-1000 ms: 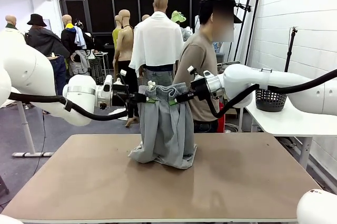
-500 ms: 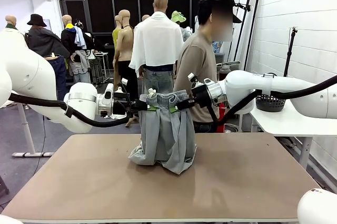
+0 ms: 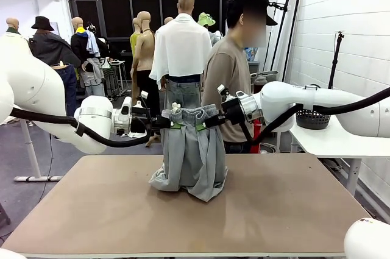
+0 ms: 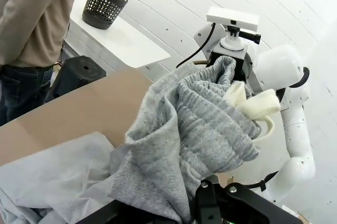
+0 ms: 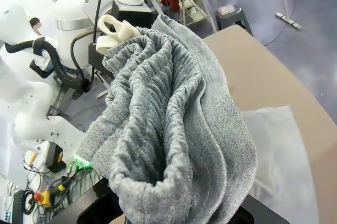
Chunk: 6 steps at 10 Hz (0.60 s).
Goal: Fold the training pants.
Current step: Fold the Training pants in half.
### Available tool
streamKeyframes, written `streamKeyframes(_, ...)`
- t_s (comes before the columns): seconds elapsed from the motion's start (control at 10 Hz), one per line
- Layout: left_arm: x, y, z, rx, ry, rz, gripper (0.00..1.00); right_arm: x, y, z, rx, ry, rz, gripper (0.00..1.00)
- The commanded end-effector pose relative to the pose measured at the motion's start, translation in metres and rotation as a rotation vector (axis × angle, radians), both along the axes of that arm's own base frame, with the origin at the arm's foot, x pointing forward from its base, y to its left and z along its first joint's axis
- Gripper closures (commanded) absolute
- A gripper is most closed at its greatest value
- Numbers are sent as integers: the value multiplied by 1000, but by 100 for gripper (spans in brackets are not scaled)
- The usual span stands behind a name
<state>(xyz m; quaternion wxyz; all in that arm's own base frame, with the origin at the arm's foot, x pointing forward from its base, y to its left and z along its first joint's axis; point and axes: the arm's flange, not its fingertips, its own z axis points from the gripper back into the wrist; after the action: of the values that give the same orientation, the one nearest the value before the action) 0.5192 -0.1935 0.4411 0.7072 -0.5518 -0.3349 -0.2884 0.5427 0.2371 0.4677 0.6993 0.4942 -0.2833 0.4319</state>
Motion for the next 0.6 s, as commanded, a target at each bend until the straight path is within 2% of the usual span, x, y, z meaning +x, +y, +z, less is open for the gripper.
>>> streamKeyframes(0.0, -11, 5, -3, 41, 88, 50, 100, -5, -10, -12, 20, 76, 2, 100)
streamKeyframes(0.5, -40, 9, -23, -8, 277, 110, 100, -34, -29, -61, -3, 254, -13, 100)
